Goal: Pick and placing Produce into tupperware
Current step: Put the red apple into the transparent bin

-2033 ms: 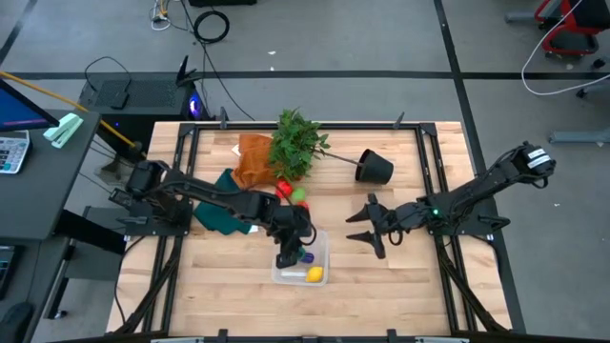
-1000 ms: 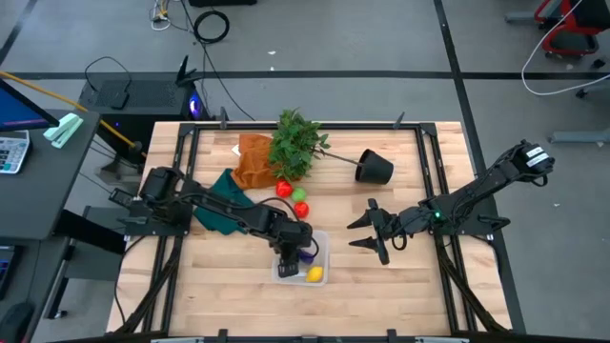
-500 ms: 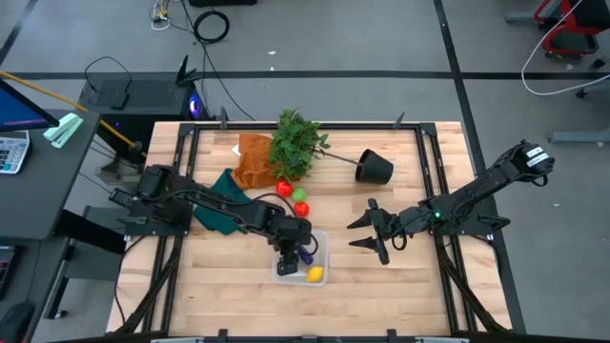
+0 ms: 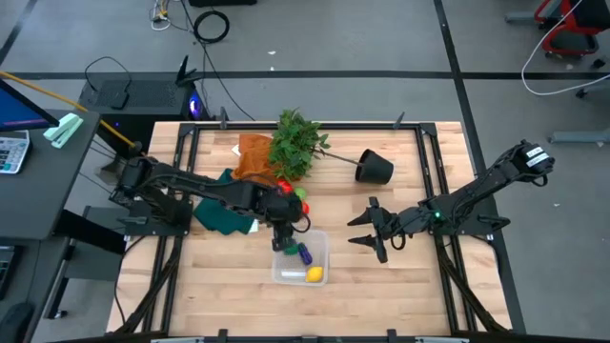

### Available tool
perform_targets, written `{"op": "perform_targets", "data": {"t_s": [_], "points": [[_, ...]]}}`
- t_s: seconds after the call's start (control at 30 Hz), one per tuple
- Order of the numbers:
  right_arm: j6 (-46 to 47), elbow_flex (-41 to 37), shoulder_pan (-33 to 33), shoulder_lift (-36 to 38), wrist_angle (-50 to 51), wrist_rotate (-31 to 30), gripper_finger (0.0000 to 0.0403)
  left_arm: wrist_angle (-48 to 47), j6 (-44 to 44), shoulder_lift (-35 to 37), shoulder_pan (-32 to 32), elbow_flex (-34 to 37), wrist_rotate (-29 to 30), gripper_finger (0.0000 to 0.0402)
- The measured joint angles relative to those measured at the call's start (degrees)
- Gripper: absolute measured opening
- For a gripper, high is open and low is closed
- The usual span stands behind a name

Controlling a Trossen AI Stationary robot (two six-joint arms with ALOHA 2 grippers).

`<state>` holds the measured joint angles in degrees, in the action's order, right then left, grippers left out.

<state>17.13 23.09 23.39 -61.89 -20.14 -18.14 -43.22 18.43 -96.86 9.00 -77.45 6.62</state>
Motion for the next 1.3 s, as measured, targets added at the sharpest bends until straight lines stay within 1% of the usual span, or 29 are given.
{"op": "perform_targets", "data": {"t_s": [0.23, 0.5, 0.7, 0.87, 0.97, 1.07, 1.17, 1.23, 1.3], "points": [[-0.3, 0.0, 0.0, 0.0, 0.0, -1.0, 0.0195, -5.2, -3.3, 0.0, -3.6, 0.0, 3.0, 0.0206], [-0.4, 0.0, 0.0, 0.0, 0.0, -1.1, 0.0195, -5.7, -5.3, -0.1, -8.7, 0.0, 5.5, 0.0206], [-0.3, 0.0, 0.0, 0.0, 0.0, -1.1, 0.0195, -6.1, 1.1, -0.1, -10.9, 0.5, 11.1, 0.0199], [-0.3, 0.0, 0.0, 0.0, 0.4, -1.1, 0.0195, -5.2, 8.4, -0.1, -11.2, 6.6, 14.5, 0.0208], [-0.3, 0.0, 0.0, 0.0, 0.4, -1.2, 0.0195, -1.5, 11.2, -0.2, -10.8, 12.0, 16.0, 0.0217], [-0.3, 0.0, 0.0, 0.0, 0.4, -1.3, 0.0195, 5.9, 12.4, 0.1, -10.0, 16.2, 16.7, 0.0222], [-0.4, 0.0, 0.0, 0.0, 0.4, -2.1, 0.0195, 12.9, 12.4, 0.2, -9.1, 18.8, 16.7, 0.0224], [-0.3, 0.0, 0.0, 0.0, 0.4, -2.3, 0.0195, 15.4, 12.9, 0.2, -8.8, 19.9, 17.0, 0.0224], [-0.3, 0.0, 0.0, 0.0, 0.4, -2.6, 0.0195, 16.5, 14.4, 0.2, -8.8, 20.9, 18.8, 0.0225]]}}
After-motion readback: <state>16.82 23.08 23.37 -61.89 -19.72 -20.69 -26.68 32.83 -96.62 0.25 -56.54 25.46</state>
